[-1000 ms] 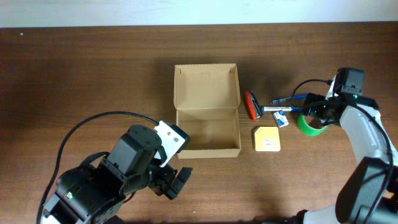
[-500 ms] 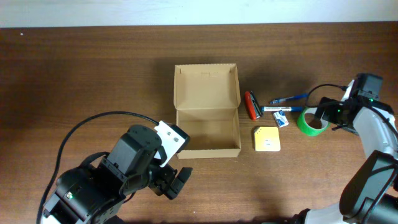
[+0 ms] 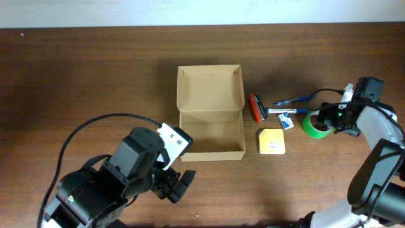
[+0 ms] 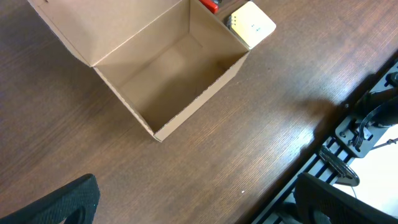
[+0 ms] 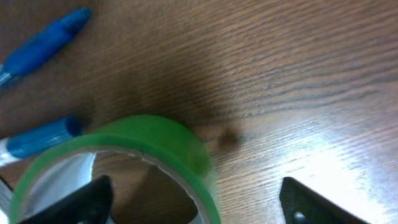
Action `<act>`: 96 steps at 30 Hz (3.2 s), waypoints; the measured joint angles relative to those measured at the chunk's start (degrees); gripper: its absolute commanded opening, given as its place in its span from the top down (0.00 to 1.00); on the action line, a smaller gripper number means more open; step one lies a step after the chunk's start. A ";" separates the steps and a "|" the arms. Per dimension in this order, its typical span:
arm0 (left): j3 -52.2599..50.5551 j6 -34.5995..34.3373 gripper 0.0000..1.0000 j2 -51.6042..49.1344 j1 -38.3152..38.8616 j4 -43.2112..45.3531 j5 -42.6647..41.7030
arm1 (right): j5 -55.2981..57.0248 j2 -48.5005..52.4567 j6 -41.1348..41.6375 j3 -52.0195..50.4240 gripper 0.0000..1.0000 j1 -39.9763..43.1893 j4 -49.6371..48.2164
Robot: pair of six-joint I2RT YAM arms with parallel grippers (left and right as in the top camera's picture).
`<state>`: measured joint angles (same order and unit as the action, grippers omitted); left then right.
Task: Pack container
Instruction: 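Close the right gripper on the green tape roll's rim and lift, then carry the green tape roll left and lower it into the box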
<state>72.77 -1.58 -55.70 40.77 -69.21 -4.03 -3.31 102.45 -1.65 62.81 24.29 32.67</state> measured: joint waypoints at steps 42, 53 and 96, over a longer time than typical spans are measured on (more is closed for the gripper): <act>0.02 -0.02 0.00 0.00 0.00 -0.02 0.00 | -0.24 2.93 0.44 29.42 0.96 -7.45 28.55; 0.02 -0.02 0.01 0.00 0.00 -0.13 0.00 | -0.79 0.24 0.42 36.00 0.96 -22.67 33.48; 4.72 38.18 0.01 -6.97 -36.96 -10.80 -17.81 | -8.61 0.17 -3.48 35.95 0.96 -52.78 39.23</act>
<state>77.49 36.60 -62.67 3.81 -80.01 -21.85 -11.92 102.63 -5.13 98.76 -28.49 71.90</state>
